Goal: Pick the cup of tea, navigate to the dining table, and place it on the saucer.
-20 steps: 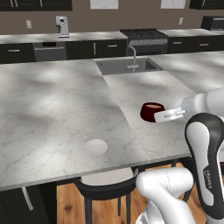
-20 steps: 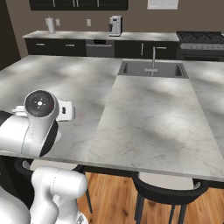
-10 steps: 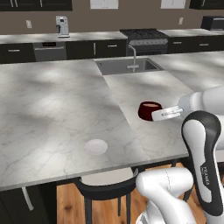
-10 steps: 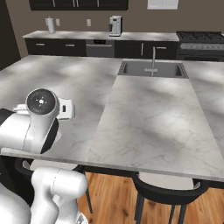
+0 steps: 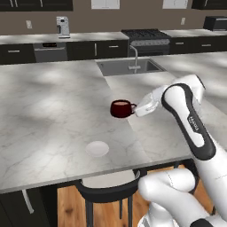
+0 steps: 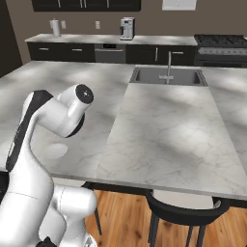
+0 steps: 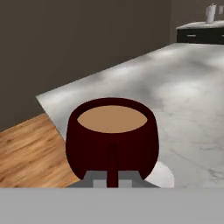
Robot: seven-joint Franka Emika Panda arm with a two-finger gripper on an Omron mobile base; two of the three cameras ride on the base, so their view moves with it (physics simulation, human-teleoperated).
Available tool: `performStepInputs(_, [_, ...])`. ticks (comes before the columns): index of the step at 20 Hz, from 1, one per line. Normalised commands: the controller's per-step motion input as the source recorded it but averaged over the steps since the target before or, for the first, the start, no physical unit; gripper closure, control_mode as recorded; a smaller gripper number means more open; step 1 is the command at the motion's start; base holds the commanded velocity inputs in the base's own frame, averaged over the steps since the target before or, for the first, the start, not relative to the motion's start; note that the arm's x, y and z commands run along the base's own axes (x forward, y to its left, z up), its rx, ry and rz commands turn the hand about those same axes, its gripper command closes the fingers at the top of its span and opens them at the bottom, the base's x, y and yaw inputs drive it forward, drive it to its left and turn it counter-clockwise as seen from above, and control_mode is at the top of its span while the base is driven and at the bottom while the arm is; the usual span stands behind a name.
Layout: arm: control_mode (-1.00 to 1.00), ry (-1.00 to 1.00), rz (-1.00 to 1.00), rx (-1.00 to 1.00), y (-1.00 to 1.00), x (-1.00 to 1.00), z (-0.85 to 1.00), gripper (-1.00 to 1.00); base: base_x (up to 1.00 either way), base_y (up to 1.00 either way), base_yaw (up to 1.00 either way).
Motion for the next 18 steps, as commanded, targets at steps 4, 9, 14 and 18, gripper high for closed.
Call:
performStepInputs(4, [-1.0,-0.01,0.6,-0.04,0.49,0.76,-0.45,1.0,0.0,0.0,0.0])
performStepInputs(9, [-1.0,0.0,0.29,-0.13,0.19,0.13,-0.49,1.0,0.0,0.0,0.0])
performStepInputs(14, [-1.0,-0.01,0.02,-0.14,0.02,0.0,-0.63,1.0,0.0,0.0,0.0])
performStepInputs(18, [-1.0,-0.05,0.0,-0.07,0.01,0.01,-0.98,1.0,0.0,0.0,0.0])
